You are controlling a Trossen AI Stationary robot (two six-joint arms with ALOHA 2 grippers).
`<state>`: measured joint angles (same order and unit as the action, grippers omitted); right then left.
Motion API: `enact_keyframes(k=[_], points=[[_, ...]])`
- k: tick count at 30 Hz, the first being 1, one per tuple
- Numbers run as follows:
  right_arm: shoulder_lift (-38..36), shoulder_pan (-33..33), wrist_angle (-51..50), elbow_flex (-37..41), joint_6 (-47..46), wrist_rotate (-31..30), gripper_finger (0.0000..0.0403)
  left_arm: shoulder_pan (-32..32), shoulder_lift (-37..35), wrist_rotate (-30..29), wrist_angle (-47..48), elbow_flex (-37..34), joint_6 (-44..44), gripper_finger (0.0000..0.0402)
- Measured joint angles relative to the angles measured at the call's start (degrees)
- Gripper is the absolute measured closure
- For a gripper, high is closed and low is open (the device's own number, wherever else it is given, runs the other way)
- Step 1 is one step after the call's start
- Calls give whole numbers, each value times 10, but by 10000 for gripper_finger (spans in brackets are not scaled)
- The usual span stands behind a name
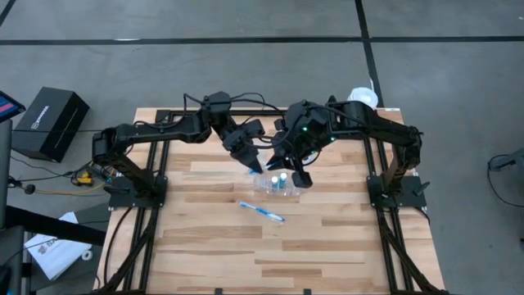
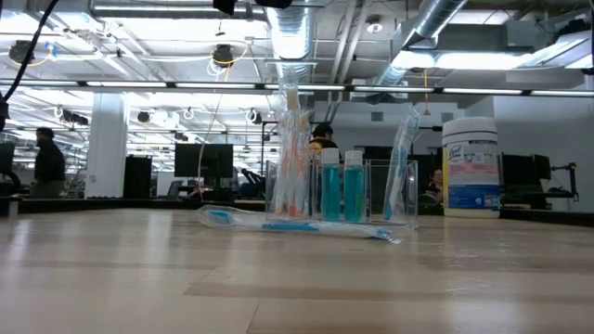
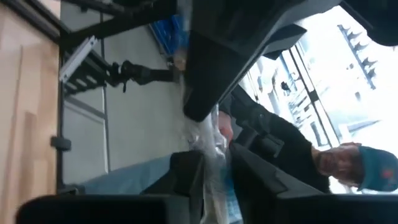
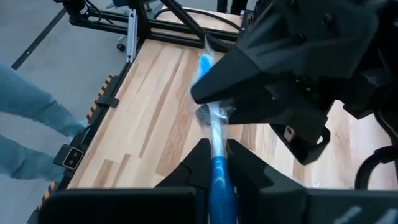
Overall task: Pick & Place toothbrushing station
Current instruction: Put the left blue toothbrush into the transparent organizer
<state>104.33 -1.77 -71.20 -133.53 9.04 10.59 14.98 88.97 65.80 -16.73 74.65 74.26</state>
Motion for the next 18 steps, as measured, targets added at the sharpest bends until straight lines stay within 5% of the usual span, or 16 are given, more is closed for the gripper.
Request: enact_keyframes(k=[9,18], points=[[-6,8,-12,-14,-12,18,378,64,-14,-2,1,0,-62,262],[-44,17,89,-14,-70,25,378,162,-54,-31,-2,-2,-138,253]])
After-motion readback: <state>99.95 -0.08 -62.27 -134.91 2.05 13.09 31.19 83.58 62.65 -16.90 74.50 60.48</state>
